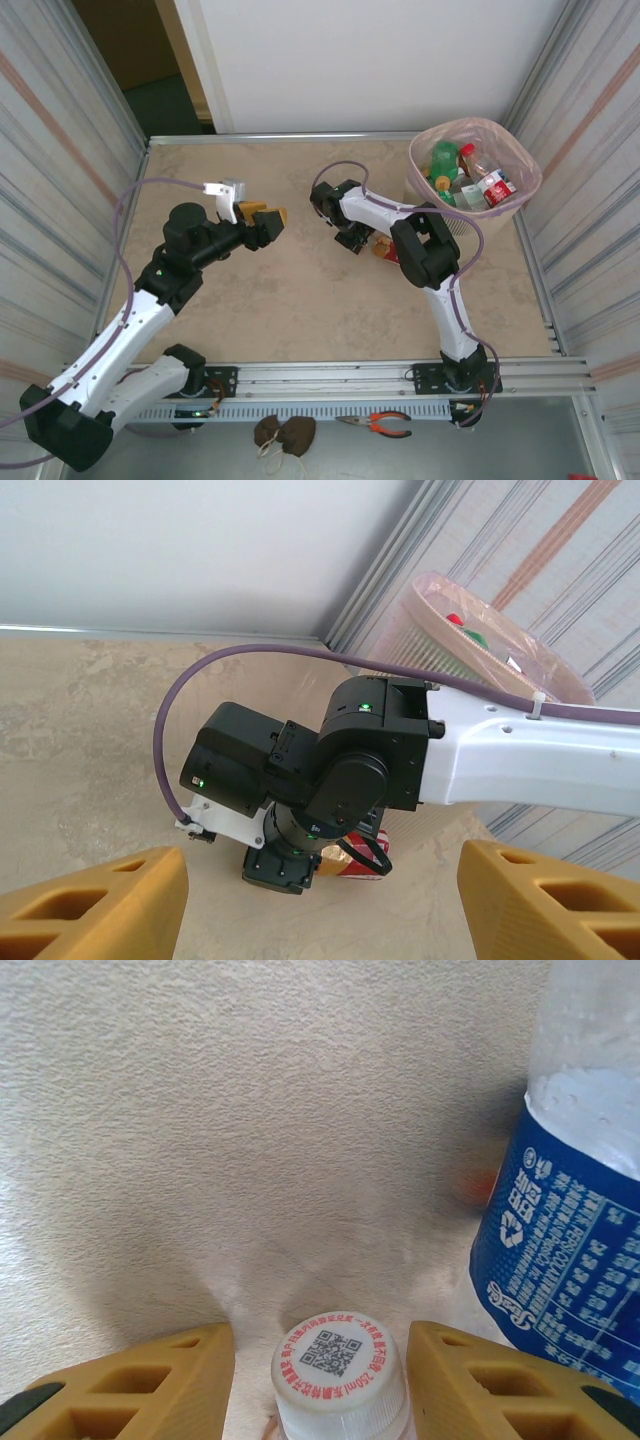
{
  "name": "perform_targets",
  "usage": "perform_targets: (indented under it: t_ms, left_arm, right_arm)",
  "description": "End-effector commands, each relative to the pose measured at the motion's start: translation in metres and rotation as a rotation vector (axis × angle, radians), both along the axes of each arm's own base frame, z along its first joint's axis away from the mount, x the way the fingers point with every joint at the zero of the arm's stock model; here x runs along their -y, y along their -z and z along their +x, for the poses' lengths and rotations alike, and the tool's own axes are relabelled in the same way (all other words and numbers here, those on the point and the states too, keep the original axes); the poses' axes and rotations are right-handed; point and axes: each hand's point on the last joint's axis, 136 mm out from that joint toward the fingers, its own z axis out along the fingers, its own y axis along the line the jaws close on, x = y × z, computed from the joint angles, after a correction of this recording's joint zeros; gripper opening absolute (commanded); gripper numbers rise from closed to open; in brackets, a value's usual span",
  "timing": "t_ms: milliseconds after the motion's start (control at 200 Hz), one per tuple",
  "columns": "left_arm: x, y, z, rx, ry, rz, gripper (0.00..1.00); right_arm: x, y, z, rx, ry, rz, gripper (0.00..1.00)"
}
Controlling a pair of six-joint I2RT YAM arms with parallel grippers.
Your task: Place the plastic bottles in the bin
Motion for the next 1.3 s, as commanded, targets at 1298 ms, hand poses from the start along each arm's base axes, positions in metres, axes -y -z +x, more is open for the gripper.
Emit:
perform_targets:
  t_ms: [1298]
  left_arm:
    - [-0.003,0.005,0.003,-0.012,-0.009,-0.004,0.72]
  right_arm:
    - [0.016,-0.02,-0.01,-0.016,-0.024,-0.017,0.34]
